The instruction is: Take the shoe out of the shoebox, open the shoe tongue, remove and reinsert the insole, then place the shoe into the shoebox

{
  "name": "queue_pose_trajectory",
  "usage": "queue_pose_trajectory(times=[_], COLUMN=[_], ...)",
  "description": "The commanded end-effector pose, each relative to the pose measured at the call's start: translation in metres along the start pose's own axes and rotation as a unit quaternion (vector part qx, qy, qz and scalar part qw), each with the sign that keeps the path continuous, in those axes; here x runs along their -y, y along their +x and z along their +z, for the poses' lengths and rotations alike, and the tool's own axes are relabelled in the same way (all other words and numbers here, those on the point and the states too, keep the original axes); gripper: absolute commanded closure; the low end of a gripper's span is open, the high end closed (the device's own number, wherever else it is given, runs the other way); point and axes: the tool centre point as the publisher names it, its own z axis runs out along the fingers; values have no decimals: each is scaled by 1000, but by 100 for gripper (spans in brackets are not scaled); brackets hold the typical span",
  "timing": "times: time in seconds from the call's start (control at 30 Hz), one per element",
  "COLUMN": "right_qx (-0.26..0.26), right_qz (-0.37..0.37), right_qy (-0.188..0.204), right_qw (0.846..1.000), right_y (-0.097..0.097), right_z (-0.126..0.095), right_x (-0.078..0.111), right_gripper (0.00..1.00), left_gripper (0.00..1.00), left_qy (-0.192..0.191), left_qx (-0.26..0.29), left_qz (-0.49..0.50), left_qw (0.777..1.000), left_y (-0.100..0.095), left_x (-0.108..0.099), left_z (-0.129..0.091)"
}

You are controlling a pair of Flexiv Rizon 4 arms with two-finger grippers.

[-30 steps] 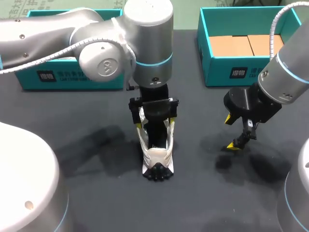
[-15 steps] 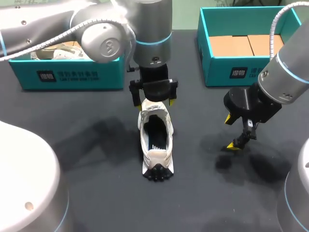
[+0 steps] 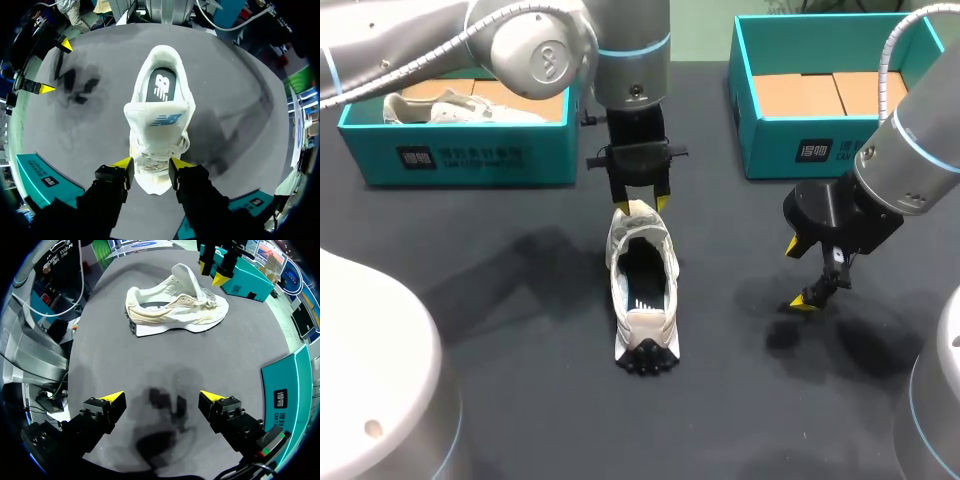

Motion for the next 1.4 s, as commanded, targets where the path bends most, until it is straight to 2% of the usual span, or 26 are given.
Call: queue_pose_trajectory(times=[0.03, 0.23, 0.43, 0.63, 0.7, 0.83, 0.93, 1.07, 1.23, 1.3, 1.4], right_qx=[1, 1, 1, 1, 1, 1, 1, 1, 1, 1, 1], right_qz=[0, 0, 0, 0, 0, 0, 0, 0, 0, 0, 0], right_qy=[0, 0, 0, 0, 0, 0, 0, 0, 0, 0, 0], right_qw=[1000, 1000, 1000, 1000, 1000, 1000, 1000, 1000, 1000, 1000, 1000], right_y=[1, 1, 1, 1, 1, 1, 1, 1, 1, 1, 1], right_z=[1, 1, 1, 1, 1, 1, 1, 1, 1, 1, 1], right_x=[0, 0, 0, 0, 0, 0, 0, 0, 0, 0, 0], right_gripper=[0, 0, 0, 0, 0, 0, 0, 0, 0, 0, 0], left_gripper=[82, 80, 78, 79, 78, 77, 77, 78, 80, 79, 78], left_qy=[6, 26, 45, 67, 67, 52, 46, 45, 70, 71, 62], left_qx=[0, -5, -23, -34, -34, -12, -7, -29, -55, -53, -35], left_qz=[6, 29, 54, 53, 54, 59, 60, 57, 51, 51, 54], left_qw=[1000, 999, 997, 996, 996, 997, 997, 997, 995, 995, 996], left_y=[3, 8, 12, 15, 16, 17, 15, 3, -6, -5, -2], left_x=[2, 18, 40, 46, 47, 50, 51, 54, 55, 58, 61], left_z=[1, 9, 31, 49, 49, 30, 26, 46, 74, 74, 57])
